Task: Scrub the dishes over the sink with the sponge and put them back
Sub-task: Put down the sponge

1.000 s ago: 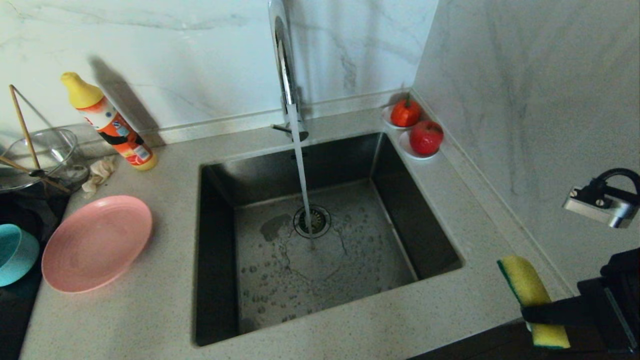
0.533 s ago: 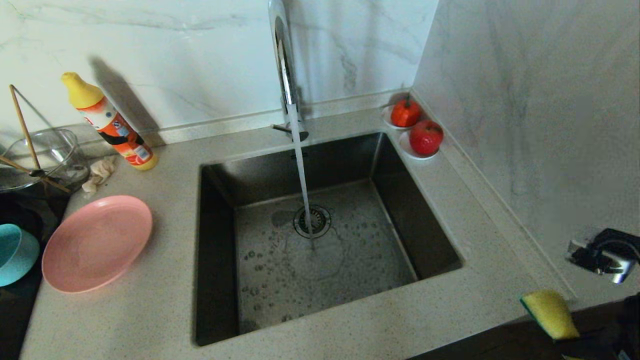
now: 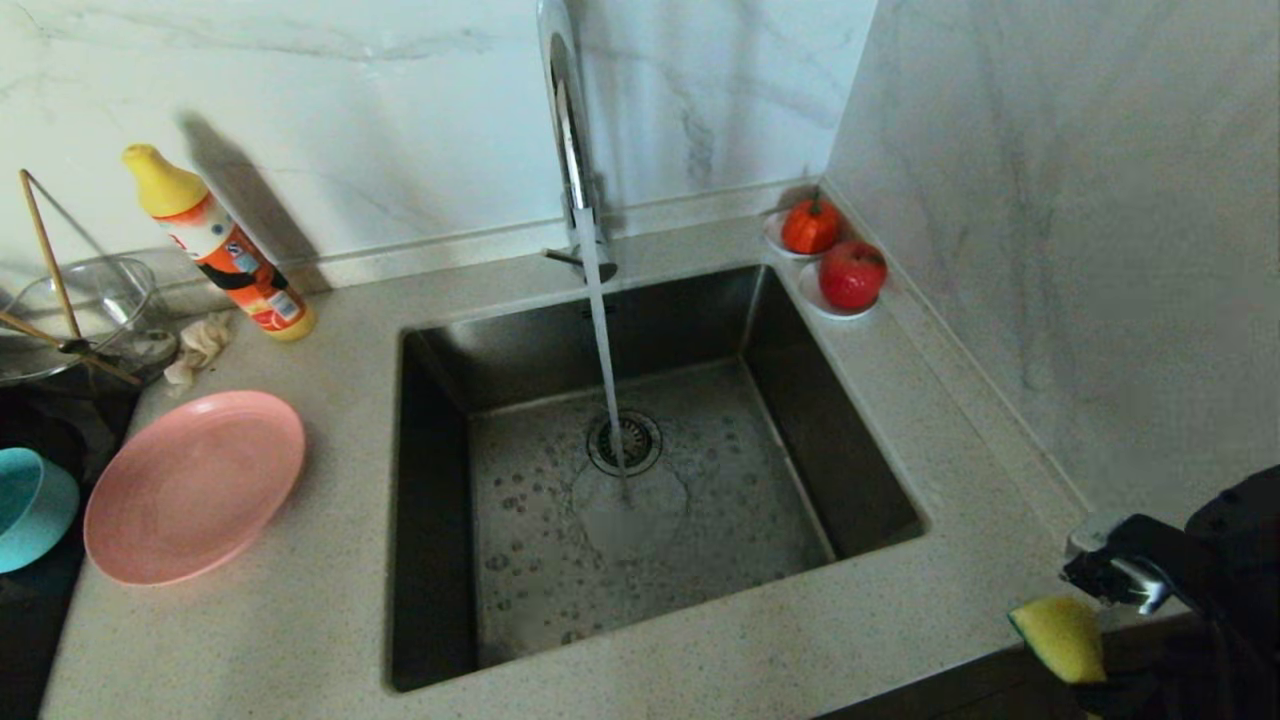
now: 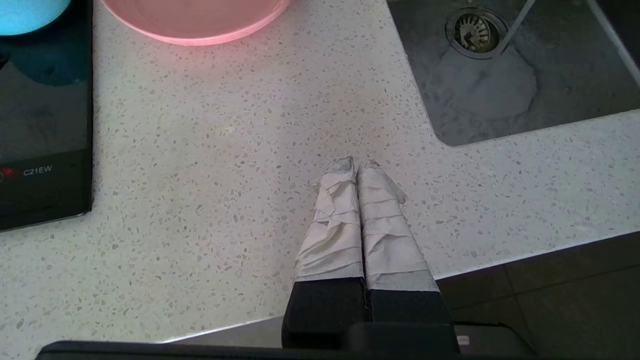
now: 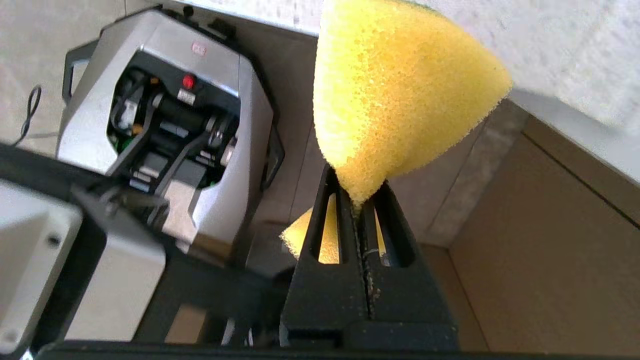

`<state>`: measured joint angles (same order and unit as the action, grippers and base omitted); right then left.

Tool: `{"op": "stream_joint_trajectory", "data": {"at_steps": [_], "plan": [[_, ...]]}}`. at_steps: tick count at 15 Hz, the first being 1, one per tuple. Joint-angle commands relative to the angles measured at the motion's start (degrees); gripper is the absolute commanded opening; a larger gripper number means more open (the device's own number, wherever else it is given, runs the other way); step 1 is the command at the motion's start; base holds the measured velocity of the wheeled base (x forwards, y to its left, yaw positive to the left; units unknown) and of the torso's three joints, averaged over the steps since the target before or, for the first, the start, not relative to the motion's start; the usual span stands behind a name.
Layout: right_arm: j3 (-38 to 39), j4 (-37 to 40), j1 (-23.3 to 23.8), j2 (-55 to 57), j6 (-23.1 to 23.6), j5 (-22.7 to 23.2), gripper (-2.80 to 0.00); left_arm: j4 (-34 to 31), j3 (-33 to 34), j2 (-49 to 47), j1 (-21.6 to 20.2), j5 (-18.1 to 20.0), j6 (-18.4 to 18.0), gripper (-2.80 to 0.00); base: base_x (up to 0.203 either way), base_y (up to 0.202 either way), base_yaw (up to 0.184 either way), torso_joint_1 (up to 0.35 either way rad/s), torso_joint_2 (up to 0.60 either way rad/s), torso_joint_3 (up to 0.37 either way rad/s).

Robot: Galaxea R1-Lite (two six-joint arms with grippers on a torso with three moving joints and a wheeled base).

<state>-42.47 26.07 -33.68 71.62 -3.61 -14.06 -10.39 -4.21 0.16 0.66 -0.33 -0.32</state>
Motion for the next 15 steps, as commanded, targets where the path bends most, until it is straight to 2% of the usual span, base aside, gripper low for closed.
{"op": "stream_joint_trajectory", "data": {"at_steps": [1, 4, 7, 9, 15], "plan": [[1.4, -1.3, 0.5, 2.3, -0.3, -0.4, -2.8, 0.0, 0.0, 0.0, 0.0, 0.0, 0.0, -2.8, 0.0, 0.0, 0.0, 0.0, 0.0, 0.0], [1.2, -1.9, 2.7, 4.4, -0.3, -0.6, -2.8, 0.0, 0.0, 0.0, 0.0, 0.0, 0.0, -2.8, 0.0, 0.0, 0.0, 0.0, 0.0, 0.0], [2.4, -8.7, 7.8, 6.5, 0.3, -0.8, -2.8, 0.0, 0.0, 0.0, 0.0, 0.0, 0.0, -2.8, 0.0, 0.0, 0.0, 0.0, 0.0, 0.0], [2.2, -10.0, 10.1, 8.8, -0.1, -0.9, -2.8, 0.0, 0.0, 0.0, 0.0, 0.0, 0.0, -2.8, 0.0, 0.0, 0.0, 0.0, 0.0, 0.0], [4.8, -20.0, 11.7, 16.9, 0.3, -1.8, -2.8, 0.0, 0.0, 0.0, 0.0, 0.0, 0.0, -2.8, 0.0, 0.0, 0.0, 0.0, 0.0, 0.0]]}}
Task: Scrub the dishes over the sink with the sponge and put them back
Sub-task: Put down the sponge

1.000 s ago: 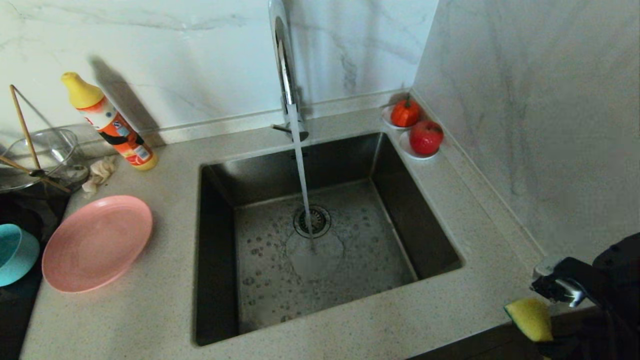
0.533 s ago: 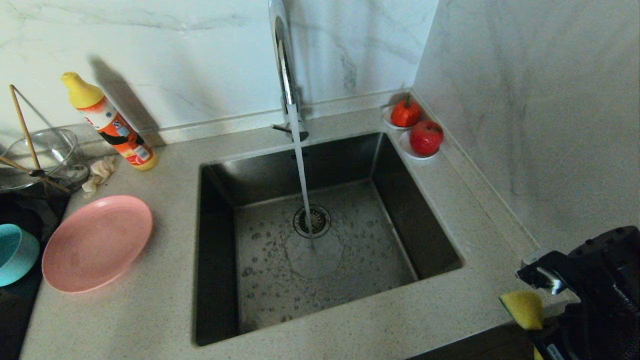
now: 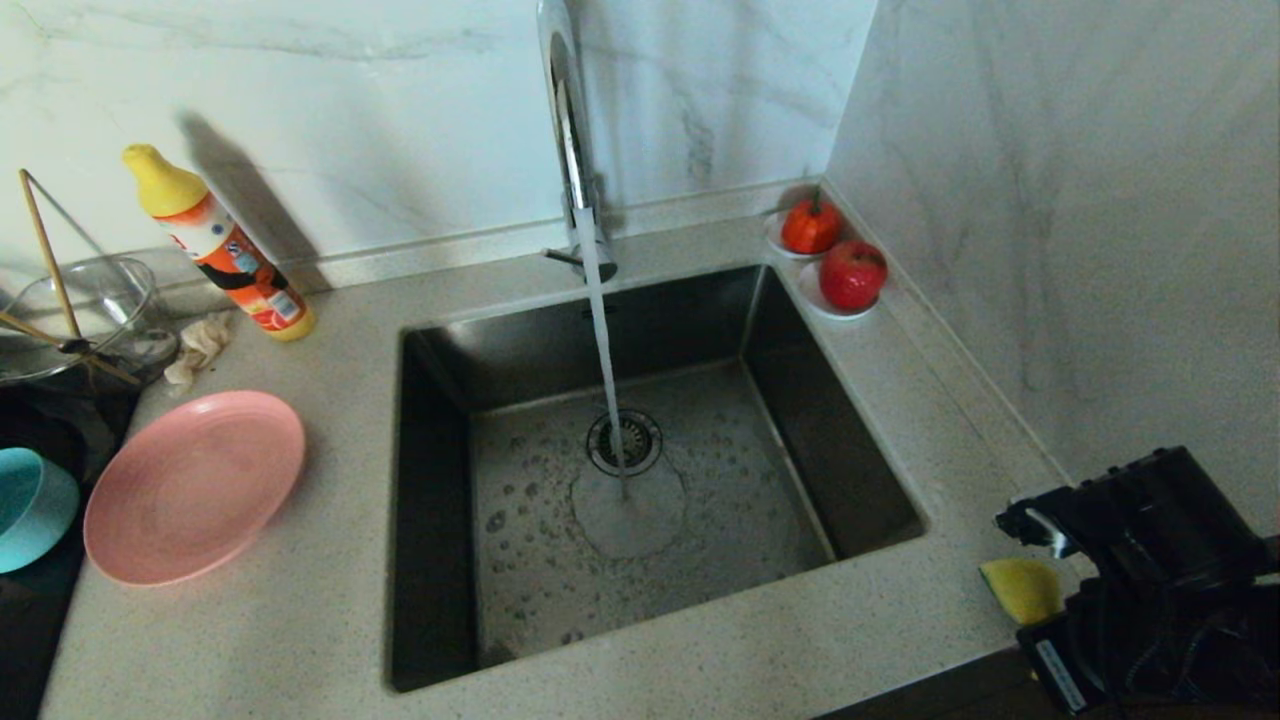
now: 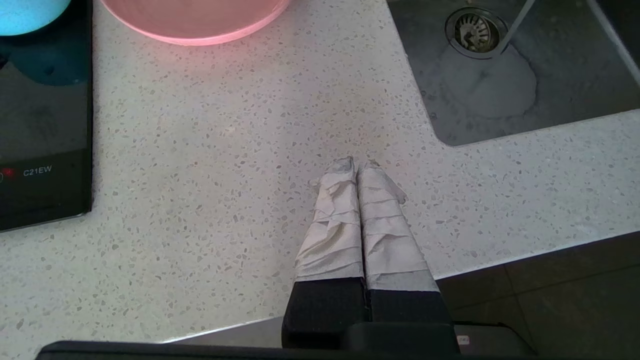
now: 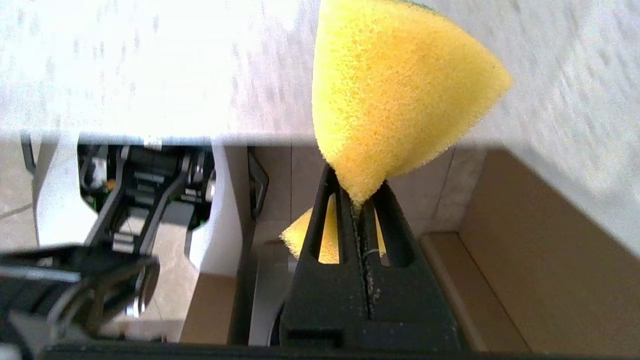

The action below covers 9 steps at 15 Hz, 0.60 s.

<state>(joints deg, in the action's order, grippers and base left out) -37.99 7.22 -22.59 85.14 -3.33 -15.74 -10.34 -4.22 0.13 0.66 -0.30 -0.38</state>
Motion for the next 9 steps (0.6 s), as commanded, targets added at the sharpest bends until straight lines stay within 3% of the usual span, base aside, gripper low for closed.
{"op": "stream_joint_trajectory", "data": {"at_steps": [1, 9], "plan": [[0.1, -2.7, 1.0, 4.7, 0.1, -0.1, -2.8, -0.1, 0.0, 0.0, 0.0, 0.0, -0.1, -2.8, 0.0, 0.0, 0.0, 0.0, 0.0, 0.0], [-3.9, -6.5, 4.6, 5.7, 2.6, 0.1, -2.8, -0.1, 0.0, 0.0, 0.0, 0.0, 0.0, -2.8, 0.0, 0.0, 0.0, 0.0, 0.0, 0.0]]}}
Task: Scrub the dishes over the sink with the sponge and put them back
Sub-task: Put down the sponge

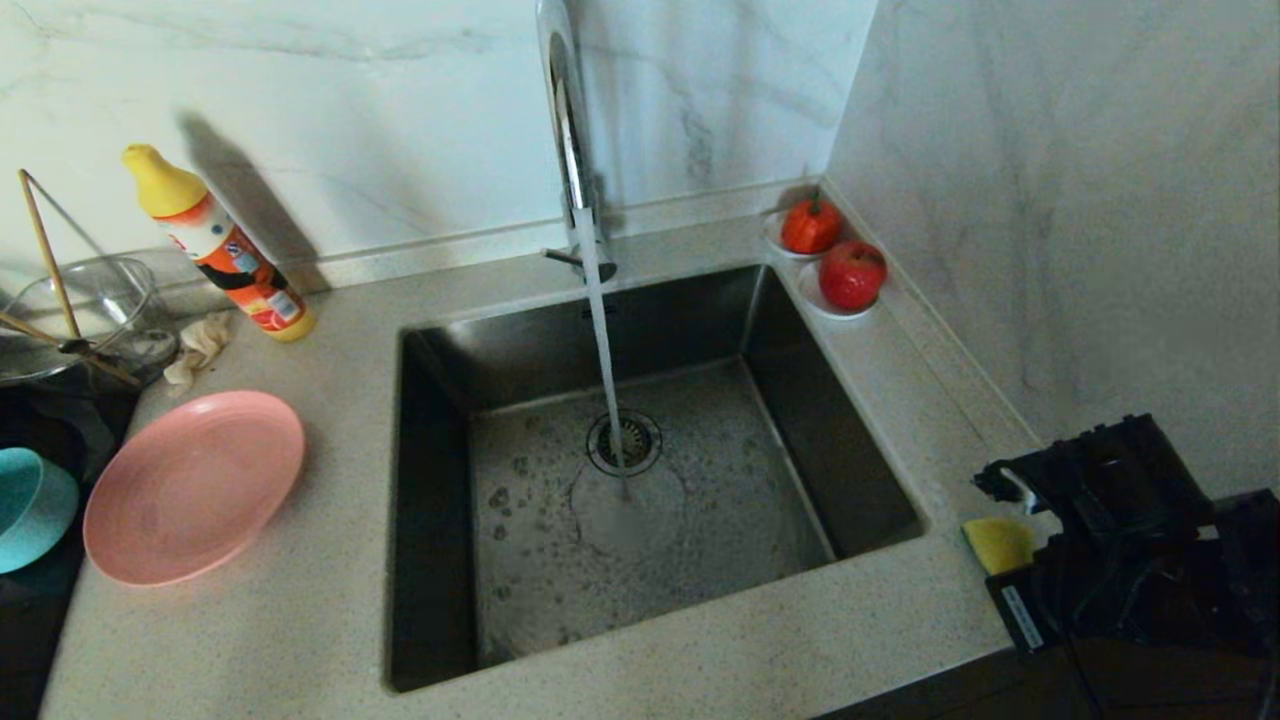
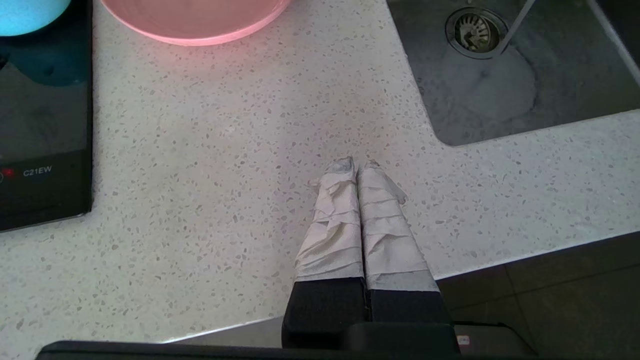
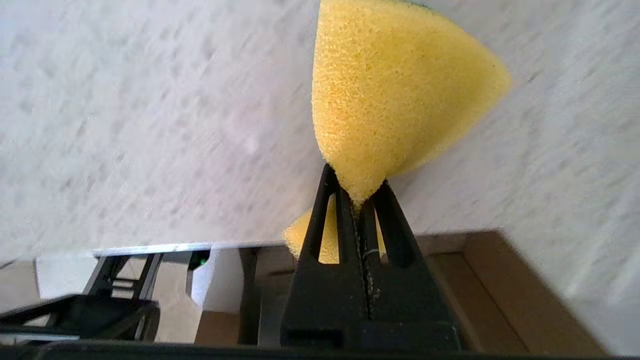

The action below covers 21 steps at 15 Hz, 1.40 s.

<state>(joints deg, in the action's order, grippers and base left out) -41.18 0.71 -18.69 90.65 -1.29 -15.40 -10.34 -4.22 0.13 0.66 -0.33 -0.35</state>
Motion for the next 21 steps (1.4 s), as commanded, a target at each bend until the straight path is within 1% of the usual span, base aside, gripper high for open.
{"op": "stream_joint_trajectory", "data": {"at_steps": [1, 8, 9, 10, 12, 17, 19, 21], "plan": [[-1.3, -0.1, 1.1, 0.2, 0.8, -0.4, -2.8, 0.0, 0.0, 0.0, 0.0, 0.0, 0.0, -2.8, 0.0, 0.0, 0.0, 0.0, 0.0, 0.0], [-4.0, -0.3, 0.8, 2.2, 1.9, -0.5, -2.8, -0.1, 0.0, 0.0, 0.0, 0.0, -0.1, -2.8, 0.0, 0.0, 0.0, 0.0, 0.0, 0.0], [-4.1, -0.3, 0.9, 2.1, 2.6, -0.6, -2.8, -0.1, 0.0, 0.0, 0.0, 0.0, 0.0, -2.8, 0.0, 0.0, 0.0, 0.0, 0.0, 0.0], [-4.1, -0.6, 0.9, 2.2, 3.1, -0.6, 0.0, -0.1, 0.0, 0.0, 0.0, 0.0, 0.0, -2.8, 0.0, 0.0, 0.0, 0.0, 0.0, 0.0], [-4.5, -2.5, 1.0, 2.6, 3.5, -0.7, 0.0, -0.1, 0.0, 0.0, 0.0, 0.0, 0.0, -2.8, 0.0, 0.0, 0.0, 0.0, 0.0, 0.0], [-6.5, -2.6, 1.0, 1.1, 4.2, -1.4, 0.0, -0.1, 0.0, 0.0, 0.0, 0.0, 0.0, -2.8, 0.0, 0.0, 0.0, 0.0, 0.0, 0.0], [-6.5, -2.7, 0.4, -0.1, 4.1, -1.8, 0.0, -0.1, 0.0, 0.0, 0.0, 0.0, 0.0, -2.8, 0.0, 0.0, 0.0, 0.0, 0.0, 0.0], [-5.8, -2.7, -1.4, -2.5, 4.1, -2.5, 0.0, 0.0, 0.0, 0.0, 0.0, 0.0, -0.1, -2.8, 0.0, 0.0, 0.0, 0.0, 0.0, 0.0]]}}
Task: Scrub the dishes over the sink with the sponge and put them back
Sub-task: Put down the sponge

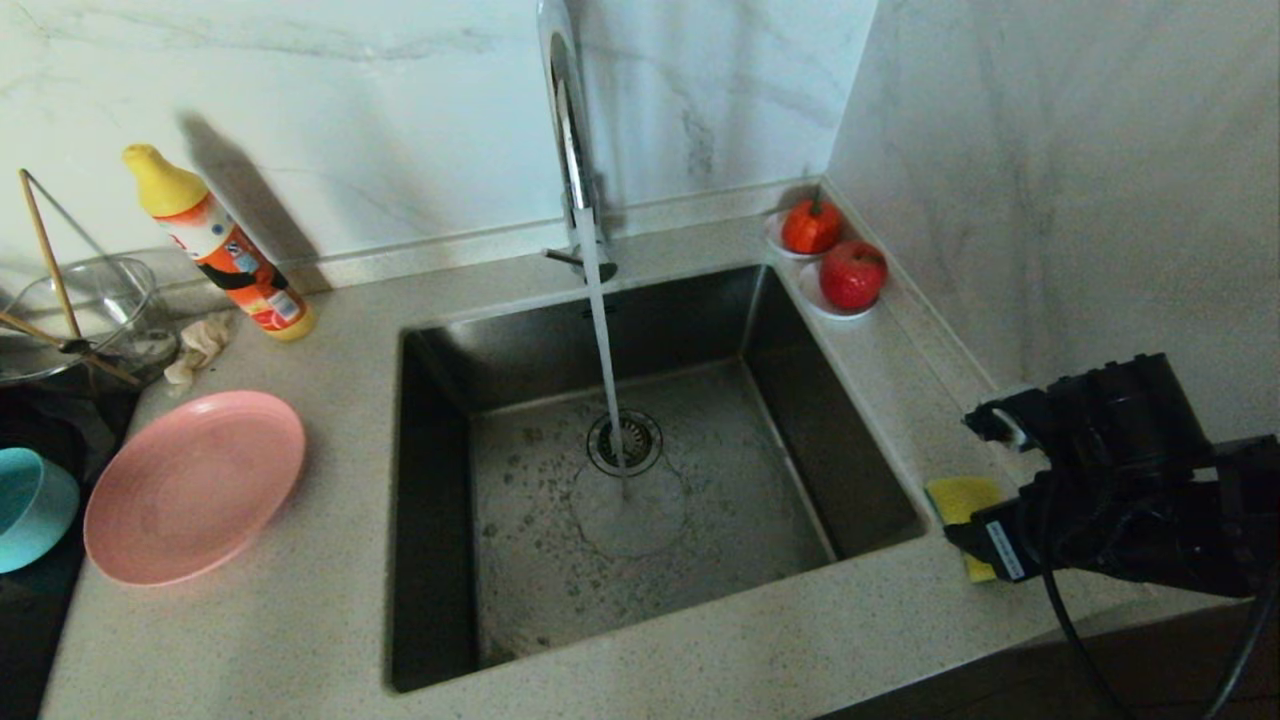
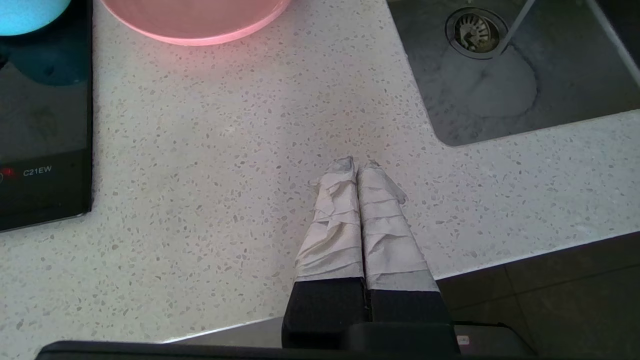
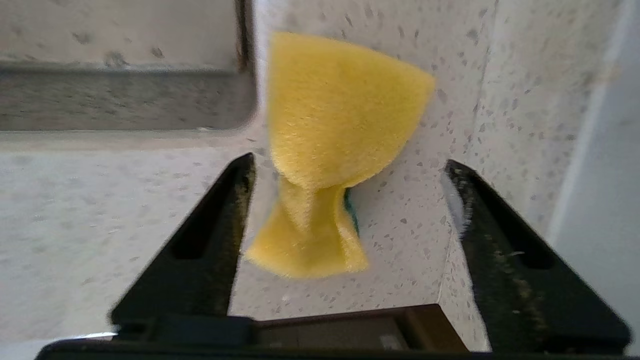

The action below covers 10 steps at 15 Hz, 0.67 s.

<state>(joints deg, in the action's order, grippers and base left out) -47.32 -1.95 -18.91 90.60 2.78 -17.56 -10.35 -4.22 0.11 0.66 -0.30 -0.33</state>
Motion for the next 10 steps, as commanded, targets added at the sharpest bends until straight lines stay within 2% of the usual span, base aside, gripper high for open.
{"op": "stream_joint_trajectory", "data": {"at_steps": [1, 6, 9, 10], "plan": [[0.7, -0.1, -2.0, -4.1, 0.0, -0.8, 0.0, 0.0, 0.0, 0.1, 0.0, 0.0, -0.1, -2.8, 0.0, 0.0, 0.0, 0.0, 0.0, 0.0], [3.1, 0.6, -7.6, -14.4, 0.2, -0.9, 0.0, 0.0, 0.0, 0.1, 0.0, 0.0, 0.0, -2.8, 0.0, 0.0, 0.0, 0.0, 0.0, 0.0], [6.1, 1.1, -8.2, -19.0, 0.4, -1.3, 0.0, 0.0, 0.0, 0.1, 0.0, 0.0, 0.0, -2.8, 0.0, 0.0, 0.0, 0.0, 0.0, 0.0], [7.2, 1.3, -8.2, -20.6, 0.6, -1.1, -2.8, 0.0, 0.0, 0.1, 0.0, 0.0, 0.0, -2.8, 0.0, 0.0, 0.0, 0.0, 0.0, 0.0]]}}
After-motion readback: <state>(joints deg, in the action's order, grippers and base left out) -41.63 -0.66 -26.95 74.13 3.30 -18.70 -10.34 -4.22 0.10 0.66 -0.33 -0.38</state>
